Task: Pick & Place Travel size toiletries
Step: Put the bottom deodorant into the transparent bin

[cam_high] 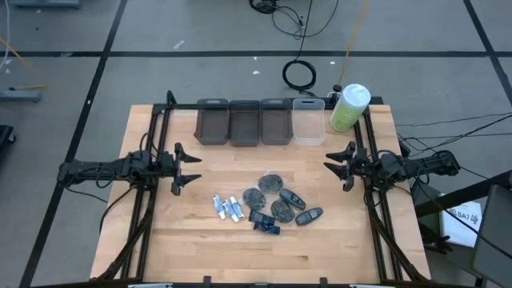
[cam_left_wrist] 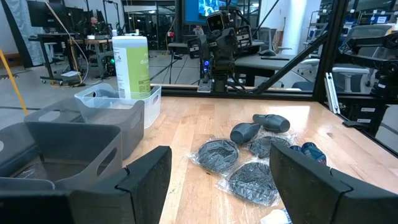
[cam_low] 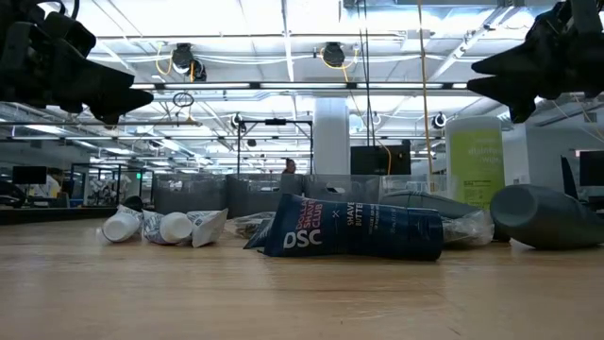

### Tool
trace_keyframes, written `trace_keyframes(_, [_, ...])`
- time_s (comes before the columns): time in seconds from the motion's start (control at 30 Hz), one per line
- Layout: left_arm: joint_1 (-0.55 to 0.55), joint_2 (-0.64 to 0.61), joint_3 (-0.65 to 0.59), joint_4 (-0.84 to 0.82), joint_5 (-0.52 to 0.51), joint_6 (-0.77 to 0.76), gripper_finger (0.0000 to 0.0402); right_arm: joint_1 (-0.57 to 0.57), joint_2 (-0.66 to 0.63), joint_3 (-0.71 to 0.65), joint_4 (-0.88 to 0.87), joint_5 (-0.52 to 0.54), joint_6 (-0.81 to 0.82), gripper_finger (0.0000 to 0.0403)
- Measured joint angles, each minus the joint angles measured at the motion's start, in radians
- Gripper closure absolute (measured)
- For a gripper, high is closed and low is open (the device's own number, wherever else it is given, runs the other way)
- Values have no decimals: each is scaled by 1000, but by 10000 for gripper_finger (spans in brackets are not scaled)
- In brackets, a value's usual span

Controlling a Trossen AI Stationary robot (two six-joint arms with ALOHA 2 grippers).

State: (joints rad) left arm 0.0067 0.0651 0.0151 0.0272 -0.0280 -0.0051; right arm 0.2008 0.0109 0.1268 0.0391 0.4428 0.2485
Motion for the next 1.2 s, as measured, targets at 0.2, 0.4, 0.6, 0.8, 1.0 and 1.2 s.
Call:
trace_keyframes(0.2, [0,0,0,0,0,0,135,-5,0,0,47,49,-11,238])
trace_keyframes(0.4, [0,0,0,0,0,0,135,13,103,-41,376,-301,62,238])
trace_keyframes(0.6, [0,0,0,0,0,0,135,138,421,-36,790,-465,75,236])
trace_keyframes(0.8, [0,0,0,0,0,0,135,313,779,174,839,-384,-136,204])
trace_keyframes(1.0, [0,0,0,0,0,0,135,441,1004,489,350,-212,-198,158])
trace_keyframes(1.2, [0,0,0,0,0,0,135,497,1181,701,-88,-74,20,145])
